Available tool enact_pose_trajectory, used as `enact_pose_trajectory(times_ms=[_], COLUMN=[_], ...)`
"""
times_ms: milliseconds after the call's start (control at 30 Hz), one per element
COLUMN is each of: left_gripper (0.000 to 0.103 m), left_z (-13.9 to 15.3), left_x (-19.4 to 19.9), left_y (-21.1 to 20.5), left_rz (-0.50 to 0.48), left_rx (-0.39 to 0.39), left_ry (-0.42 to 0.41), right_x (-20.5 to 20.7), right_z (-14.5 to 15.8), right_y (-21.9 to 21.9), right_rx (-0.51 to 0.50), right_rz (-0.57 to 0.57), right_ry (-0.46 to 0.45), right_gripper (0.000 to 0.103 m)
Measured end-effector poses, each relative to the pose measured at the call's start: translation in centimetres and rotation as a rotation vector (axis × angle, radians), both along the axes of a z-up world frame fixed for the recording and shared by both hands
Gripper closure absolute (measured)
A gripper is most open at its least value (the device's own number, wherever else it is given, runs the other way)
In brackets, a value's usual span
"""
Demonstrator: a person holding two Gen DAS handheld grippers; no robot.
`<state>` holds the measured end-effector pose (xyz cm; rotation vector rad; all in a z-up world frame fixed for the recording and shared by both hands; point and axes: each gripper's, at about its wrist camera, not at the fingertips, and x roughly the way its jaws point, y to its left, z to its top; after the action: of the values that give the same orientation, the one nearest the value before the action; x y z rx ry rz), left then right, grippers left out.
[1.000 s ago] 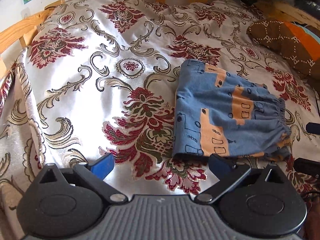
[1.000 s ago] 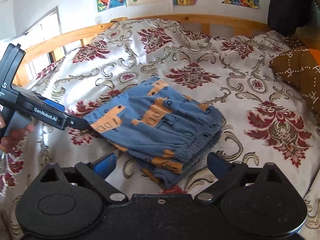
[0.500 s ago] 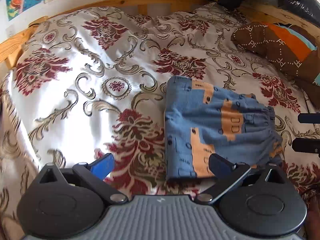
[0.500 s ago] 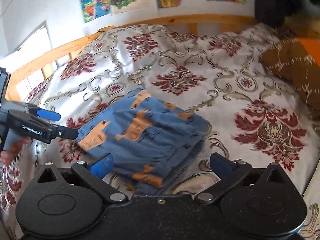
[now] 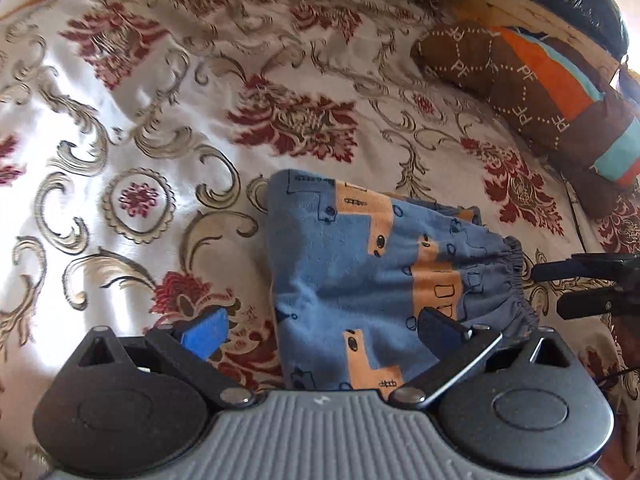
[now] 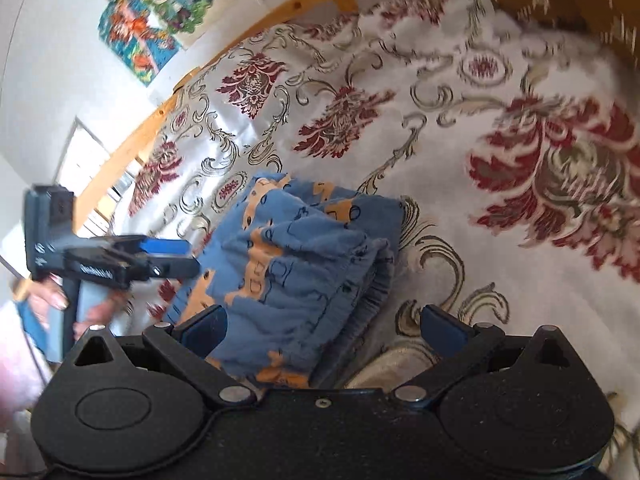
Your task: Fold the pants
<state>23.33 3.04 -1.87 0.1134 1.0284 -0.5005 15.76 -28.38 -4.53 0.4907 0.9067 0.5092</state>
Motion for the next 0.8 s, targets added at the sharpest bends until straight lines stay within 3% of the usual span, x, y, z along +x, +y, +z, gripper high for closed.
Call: enact_pose_trajectory(times_ms=[133,333,433,500,667,800], left_gripper=[0.0,0.0,0.002,0.005,0.012,0.03], left_z=[-1.4,-1.8,-1.7,-1.5,-1.0,-1.4], left_x=[1.9,2.5,2.2,2.0,1.7,1.8], left_y=[-0.6,-0.5,-0.7,-0.8,-0.2,1.0], left_rz=[0.009,0.005,-0.016,-0.034,-0.045,0.001], left_rx=[0.088,0.077,0.094,0.099,0.039,-0.004], left_ry=[0.009,0.03,0.016,0.008,0.025,0.059], right_x=[1.8,2.5,2.1,1.8,1.7,1.7], right_z=[-0.5,-1.7,-1.8,-1.9,-2.1,-2.5], right_y=[-0.1,-0.4,0.0,0.2,1.1,0.5], right_rx=[0.001,0.008,-0.025,-0.017,-0.013,0.007], right_rz=[0.06,0.085,0.081,0.083,0.087,0.041], right_ry=[-0.016,-0.027,-0.059,-0.068,-0.07,-0.044], right_gripper=[0.001,0.002,0.011,0.03,0.041,0.055])
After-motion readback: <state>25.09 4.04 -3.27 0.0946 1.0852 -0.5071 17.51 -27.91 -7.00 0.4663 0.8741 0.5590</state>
